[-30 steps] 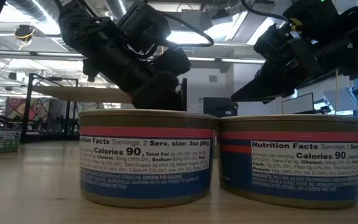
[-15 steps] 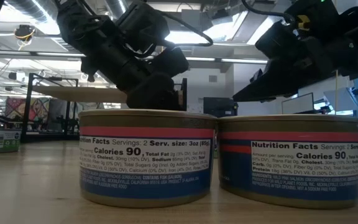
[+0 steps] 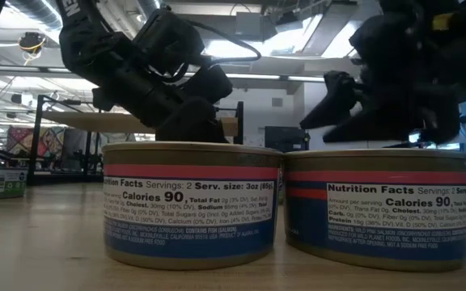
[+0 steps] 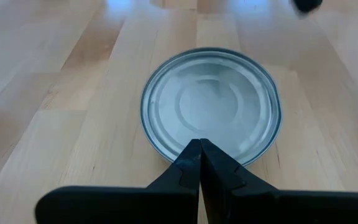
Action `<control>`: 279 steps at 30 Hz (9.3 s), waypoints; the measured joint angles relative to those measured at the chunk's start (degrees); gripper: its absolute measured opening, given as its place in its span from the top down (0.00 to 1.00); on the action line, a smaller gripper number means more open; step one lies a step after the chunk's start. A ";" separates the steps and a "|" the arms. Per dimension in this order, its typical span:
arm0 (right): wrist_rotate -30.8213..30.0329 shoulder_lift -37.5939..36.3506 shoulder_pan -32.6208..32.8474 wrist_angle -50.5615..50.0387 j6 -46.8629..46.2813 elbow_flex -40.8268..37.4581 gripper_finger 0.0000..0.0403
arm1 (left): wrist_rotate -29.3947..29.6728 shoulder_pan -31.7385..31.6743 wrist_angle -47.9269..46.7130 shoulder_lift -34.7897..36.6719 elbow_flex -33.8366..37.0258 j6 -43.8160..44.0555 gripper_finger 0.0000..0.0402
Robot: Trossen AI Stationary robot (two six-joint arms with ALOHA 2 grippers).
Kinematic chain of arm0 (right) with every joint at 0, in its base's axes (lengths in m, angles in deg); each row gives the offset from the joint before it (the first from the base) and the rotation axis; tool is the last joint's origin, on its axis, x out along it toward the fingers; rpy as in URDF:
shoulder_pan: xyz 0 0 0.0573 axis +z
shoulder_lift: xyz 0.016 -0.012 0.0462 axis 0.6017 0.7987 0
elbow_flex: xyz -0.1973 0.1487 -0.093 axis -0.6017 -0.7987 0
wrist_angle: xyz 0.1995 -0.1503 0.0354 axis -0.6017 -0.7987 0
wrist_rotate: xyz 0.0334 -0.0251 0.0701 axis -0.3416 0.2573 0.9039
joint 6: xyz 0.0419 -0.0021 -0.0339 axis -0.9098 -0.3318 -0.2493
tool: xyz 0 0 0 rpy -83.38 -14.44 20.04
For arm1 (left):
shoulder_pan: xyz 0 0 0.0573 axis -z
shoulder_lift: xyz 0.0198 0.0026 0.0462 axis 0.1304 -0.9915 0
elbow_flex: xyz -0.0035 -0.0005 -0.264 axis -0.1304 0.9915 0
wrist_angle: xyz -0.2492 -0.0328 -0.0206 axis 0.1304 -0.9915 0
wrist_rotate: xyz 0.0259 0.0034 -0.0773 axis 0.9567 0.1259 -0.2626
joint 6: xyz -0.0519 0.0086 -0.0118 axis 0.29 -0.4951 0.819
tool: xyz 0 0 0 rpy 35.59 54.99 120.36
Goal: Stack canned seafood by type on shelf
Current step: Put the green tuna can on the shelf, then stack the green tuna can on top of the green tuna can on the shelf
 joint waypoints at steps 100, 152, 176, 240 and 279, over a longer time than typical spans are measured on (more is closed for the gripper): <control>-29.59 8.03 -4.10 -19.03 20.29 29.76 0.64 | 7.20 3.20 -17.34 33.46 10.01 -2.96 1.00; -27.19 31.77 -27.65 -50.86 1.84 71.30 0.64 | 10.84 -3.17 -17.62 44.94 17.66 -1.93 1.00; -21.29 32.17 -29.00 -51.32 -0.68 71.25 0.37 | 10.84 -3.17 -17.61 44.94 17.66 -0.94 1.00; -5.54 17.85 -10.66 -87.11 -16.42 76.92 0.32 | 10.33 -0.03 -17.10 44.94 17.64 -0.69 1.00; -7.14 5.97 -34.22 -12.92 -21.29 15.87 0.32 | 10.44 0.59 -7.18 24.98 12.13 -4.79 1.00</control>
